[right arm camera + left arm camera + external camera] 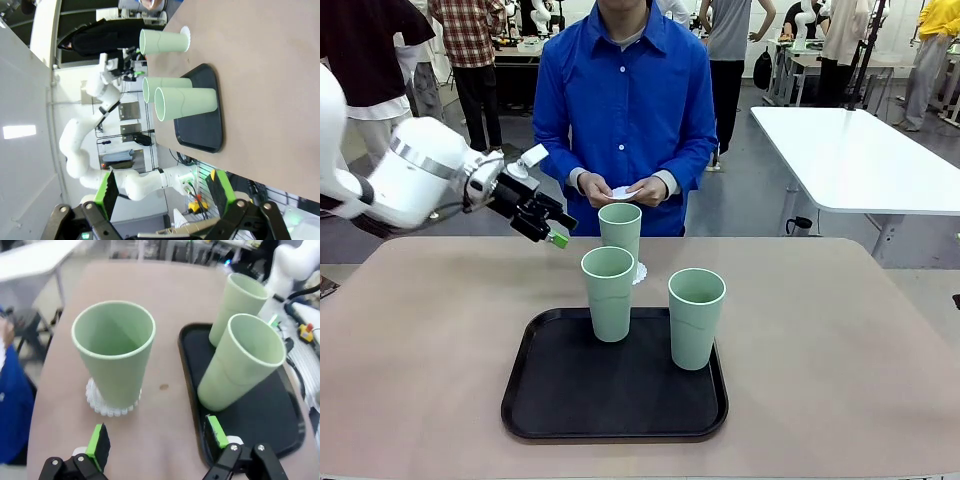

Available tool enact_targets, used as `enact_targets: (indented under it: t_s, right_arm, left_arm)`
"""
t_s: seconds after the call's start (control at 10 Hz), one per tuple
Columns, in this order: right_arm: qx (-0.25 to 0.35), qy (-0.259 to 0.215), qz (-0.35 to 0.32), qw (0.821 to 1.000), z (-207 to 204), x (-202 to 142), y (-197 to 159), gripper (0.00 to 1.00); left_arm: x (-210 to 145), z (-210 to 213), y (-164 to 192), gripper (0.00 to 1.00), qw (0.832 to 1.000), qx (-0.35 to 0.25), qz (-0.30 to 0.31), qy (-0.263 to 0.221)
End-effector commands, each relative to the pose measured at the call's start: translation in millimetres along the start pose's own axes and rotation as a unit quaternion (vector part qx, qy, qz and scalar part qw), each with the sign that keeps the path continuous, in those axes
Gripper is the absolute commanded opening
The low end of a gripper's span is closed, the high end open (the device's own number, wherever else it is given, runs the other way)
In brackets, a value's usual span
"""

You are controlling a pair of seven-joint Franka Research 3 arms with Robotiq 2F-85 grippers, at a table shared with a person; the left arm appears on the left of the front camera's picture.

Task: Place coasters on the table and set cups on them.
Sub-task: Pick up one Reusable plastic cup and place it on a coaster set by the human.

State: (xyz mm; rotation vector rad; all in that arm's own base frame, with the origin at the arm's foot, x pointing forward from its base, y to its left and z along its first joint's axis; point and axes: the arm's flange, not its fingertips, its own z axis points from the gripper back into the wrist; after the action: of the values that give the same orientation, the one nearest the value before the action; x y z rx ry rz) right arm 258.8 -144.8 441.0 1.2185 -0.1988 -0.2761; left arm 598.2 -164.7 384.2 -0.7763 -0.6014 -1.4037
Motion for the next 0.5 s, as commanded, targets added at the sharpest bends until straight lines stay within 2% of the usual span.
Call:
enact_targets:
  t_s: [0.0,0.2,0.4]
  right_arm:
    - [0.009,-0.002,0.001,1.000,0.2,1.6,0.6,1.00]
    - [0.009,-0.002,0.001,1.000,0.2,1.6,0.6,1.00]
    - [0.009,-0.002,0.001,1.000,0.2,1.6,0.6,1.00]
  left_arm:
    - [27.8,17.8,-25.0,1.00,0.992,0.003,0.071,0.106]
    - [57.4,28.5,-46.6,1.00,0.981,0.012,0.093,0.172]
    - [81.8,29.9,-70.0,1.00,0.964,0.037,0.140,0.222]
